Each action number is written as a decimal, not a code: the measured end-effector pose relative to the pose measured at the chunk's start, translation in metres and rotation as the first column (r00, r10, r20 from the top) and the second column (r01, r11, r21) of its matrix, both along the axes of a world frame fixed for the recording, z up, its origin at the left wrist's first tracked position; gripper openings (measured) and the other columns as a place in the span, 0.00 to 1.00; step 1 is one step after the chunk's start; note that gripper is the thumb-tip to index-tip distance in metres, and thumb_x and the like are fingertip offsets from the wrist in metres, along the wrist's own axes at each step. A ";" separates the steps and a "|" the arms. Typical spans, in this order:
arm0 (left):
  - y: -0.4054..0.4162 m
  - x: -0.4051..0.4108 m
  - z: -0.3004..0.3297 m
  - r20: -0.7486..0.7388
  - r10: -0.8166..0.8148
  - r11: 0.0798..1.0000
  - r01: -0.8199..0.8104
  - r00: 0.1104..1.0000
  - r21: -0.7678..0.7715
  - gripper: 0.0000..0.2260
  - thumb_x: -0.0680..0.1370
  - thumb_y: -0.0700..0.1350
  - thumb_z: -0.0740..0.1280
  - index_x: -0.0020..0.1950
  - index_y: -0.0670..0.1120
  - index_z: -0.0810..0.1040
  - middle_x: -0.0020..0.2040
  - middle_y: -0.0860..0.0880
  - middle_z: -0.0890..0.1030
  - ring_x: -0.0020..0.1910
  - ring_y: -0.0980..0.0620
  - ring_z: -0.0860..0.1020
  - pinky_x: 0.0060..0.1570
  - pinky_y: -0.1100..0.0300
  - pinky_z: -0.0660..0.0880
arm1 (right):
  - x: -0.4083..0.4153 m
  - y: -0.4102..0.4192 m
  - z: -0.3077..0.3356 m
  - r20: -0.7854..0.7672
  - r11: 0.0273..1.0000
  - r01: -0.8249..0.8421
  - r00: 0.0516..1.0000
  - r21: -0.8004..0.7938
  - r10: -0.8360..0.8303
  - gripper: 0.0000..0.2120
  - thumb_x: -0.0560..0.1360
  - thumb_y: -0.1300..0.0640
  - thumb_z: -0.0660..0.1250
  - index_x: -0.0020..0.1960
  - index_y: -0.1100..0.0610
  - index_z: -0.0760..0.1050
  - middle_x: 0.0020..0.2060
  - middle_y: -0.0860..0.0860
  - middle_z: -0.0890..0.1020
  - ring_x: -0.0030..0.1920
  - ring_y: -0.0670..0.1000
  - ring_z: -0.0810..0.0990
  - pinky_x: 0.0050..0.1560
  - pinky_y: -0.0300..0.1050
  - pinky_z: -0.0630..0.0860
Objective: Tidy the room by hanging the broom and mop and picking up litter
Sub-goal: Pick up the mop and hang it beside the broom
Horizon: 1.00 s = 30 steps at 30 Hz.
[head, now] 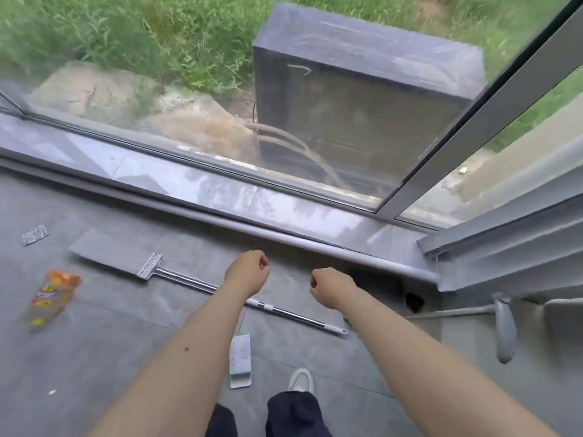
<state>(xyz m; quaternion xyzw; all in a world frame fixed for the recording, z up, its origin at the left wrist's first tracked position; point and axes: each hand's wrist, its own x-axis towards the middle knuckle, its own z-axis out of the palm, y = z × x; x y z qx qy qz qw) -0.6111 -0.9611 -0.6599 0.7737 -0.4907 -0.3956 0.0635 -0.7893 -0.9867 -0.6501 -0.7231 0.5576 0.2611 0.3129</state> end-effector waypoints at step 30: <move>0.019 0.035 -0.578 0.297 -0.652 0.758 0.588 0.698 0.282 0.18 0.75 0.40 0.64 0.64 0.46 0.68 0.64 0.46 0.72 0.65 0.45 0.69 0.61 0.53 0.66 | 0.052 0.052 -0.561 -0.128 0.997 -0.036 0.991 -0.062 0.028 0.17 0.74 0.65 0.62 0.62 0.59 0.67 0.62 0.56 0.71 0.63 0.56 0.70 0.58 0.49 0.69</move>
